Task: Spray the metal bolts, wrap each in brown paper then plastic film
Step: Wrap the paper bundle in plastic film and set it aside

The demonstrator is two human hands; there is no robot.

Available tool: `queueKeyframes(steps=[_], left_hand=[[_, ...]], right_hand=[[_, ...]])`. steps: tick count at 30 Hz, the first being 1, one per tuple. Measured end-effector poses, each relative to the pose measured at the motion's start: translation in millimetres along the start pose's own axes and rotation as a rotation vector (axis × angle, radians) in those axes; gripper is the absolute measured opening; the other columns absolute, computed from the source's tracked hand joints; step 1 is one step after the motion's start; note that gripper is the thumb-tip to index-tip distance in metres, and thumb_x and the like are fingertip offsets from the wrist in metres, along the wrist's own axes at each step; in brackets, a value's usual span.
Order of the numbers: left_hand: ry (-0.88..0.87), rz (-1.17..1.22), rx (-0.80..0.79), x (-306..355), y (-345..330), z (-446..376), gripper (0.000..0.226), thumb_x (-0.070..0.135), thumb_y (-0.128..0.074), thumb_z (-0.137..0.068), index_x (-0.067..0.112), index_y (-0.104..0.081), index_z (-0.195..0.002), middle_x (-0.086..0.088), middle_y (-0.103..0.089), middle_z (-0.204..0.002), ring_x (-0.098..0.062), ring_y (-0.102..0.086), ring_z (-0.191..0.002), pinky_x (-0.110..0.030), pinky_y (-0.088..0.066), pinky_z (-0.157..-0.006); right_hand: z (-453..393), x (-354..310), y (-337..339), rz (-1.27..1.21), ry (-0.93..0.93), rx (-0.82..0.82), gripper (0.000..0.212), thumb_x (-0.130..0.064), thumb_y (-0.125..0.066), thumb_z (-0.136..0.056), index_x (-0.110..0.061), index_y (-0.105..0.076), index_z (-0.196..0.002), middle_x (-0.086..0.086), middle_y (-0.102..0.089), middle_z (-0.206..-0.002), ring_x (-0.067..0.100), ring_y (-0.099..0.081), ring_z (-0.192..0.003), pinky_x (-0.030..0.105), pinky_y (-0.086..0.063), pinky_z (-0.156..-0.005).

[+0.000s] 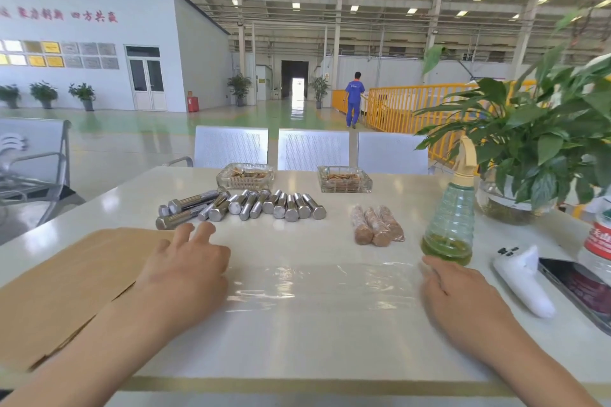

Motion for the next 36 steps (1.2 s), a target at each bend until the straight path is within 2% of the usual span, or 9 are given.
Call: queueKeyframes(steps=[7, 12, 15, 18, 21, 23, 26, 31, 36], left_hand=[[-0.036, -0.084, 0.038, 11, 2, 0, 0.024, 0.034, -0.046, -0.096, 0.033, -0.061, -0.114, 0.007, -0.035, -0.147, -0.02, -0.028, -0.138, -0.036, -0.036, -0.107], [-0.086, -0.215, 0.003, 16, -7, -6, 0.029, 0.03, -0.041, -0.097, 0.032, -0.063, -0.116, 0.008, -0.043, -0.14, -0.02, -0.038, -0.13, -0.036, -0.036, -0.106], [-0.087, -0.026, 0.063, 12, -7, -12, 0.025, 0.037, -0.04, -0.097, 0.031, -0.064, -0.104, 0.012, -0.049, -0.127, -0.017, -0.046, -0.119, -0.035, -0.043, -0.098], [-0.046, 0.465, 0.265, -7, 1, -25, 0.018, 0.036, -0.046, -0.099, 0.036, -0.063, -0.094, 0.014, -0.058, -0.11, -0.016, -0.055, -0.097, -0.034, -0.046, -0.08], [0.151, 0.667, 0.401, -59, 1, -48, 0.017, 0.023, -0.057, -0.096, 0.038, -0.066, -0.092, 0.004, -0.068, -0.095, -0.025, -0.058, -0.086, -0.034, -0.043, -0.075], [0.265, 0.456, 0.215, -96, -17, -67, 0.011, 0.035, -0.062, -0.093, 0.03, -0.07, -0.098, 0.0, -0.068, -0.101, -0.027, -0.059, -0.091, -0.033, -0.044, -0.076], [0.304, 0.126, -0.224, -121, -65, -75, 0.037, 0.063, -0.055, -0.084, 0.032, -0.068, -0.097, 0.007, -0.067, -0.11, -0.02, -0.062, -0.102, -0.031, -0.049, -0.091], [0.361, 0.315, -0.121, -149, -89, -81, 0.016, 0.049, -0.062, -0.077, 0.039, -0.071, -0.085, 0.011, -0.065, -0.105, -0.02, -0.061, -0.099, -0.034, -0.05, -0.091], [0.496, 0.419, -0.004, -170, -93, -92, 0.017, 0.037, -0.063, -0.074, 0.022, -0.069, -0.079, 0.0, -0.065, -0.086, -0.024, -0.062, -0.079, -0.037, -0.056, -0.077]], right_hand=[[5, -34, 5, -0.02, 0.187, 0.205, 0.035, -0.025, -0.05, -0.099, -0.04, -0.059, -0.129, -0.018, -0.056, -0.134, 0.01, -0.044, -0.127, 0.03, -0.037, -0.101], [-3, -51, -12, 0.03, 0.298, 0.135, 0.03, -0.026, -0.044, -0.101, -0.041, -0.063, -0.119, -0.024, -0.057, -0.116, 0.005, -0.046, -0.112, 0.024, -0.036, -0.086], [-6, -51, -21, 0.063, 0.301, 0.102, 0.027, -0.029, -0.041, -0.103, -0.041, -0.062, -0.115, -0.022, -0.052, -0.108, 0.005, -0.044, -0.106, 0.024, -0.038, -0.085], [-4, -47, -23, 0.028, 0.302, 0.124, 0.025, -0.031, -0.041, -0.104, -0.043, -0.062, -0.113, -0.023, -0.051, -0.106, 0.003, -0.042, -0.104, 0.024, -0.038, -0.088], [-1, -48, -23, 0.006, 0.323, 0.133, 0.026, -0.032, -0.04, -0.104, -0.043, -0.062, -0.115, -0.025, -0.051, -0.108, 0.002, -0.042, -0.106, 0.023, -0.038, -0.092], [0, -49, -23, 0.024, 0.334, 0.129, 0.028, -0.032, -0.039, -0.105, -0.043, -0.061, -0.118, -0.025, -0.05, -0.111, 0.002, -0.041, -0.107, 0.022, -0.037, -0.093], [1, -51, -21, 0.035, 0.332, 0.126, 0.028, -0.032, -0.037, -0.105, -0.044, -0.058, -0.12, -0.024, -0.05, -0.114, 0.002, -0.041, -0.108, 0.022, -0.036, -0.096], [2, -53, -20, 0.034, 0.332, 0.119, 0.028, -0.032, -0.035, -0.105, -0.043, -0.057, -0.121, -0.024, -0.049, -0.116, 0.003, -0.041, -0.109, 0.022, -0.036, -0.097], [2, -52, -18, 0.041, 0.329, 0.118, 0.028, -0.032, -0.036, -0.105, -0.042, -0.057, -0.122, -0.024, -0.049, -0.118, 0.003, -0.04, -0.11, 0.022, -0.035, -0.098]])
Point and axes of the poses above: each hand's wrist, its own z-axis away from the middle knuckle, its own y-axis out of the back of the hand, x = y × z, the point moved 5 cm from there along -z, towards the middle knuckle
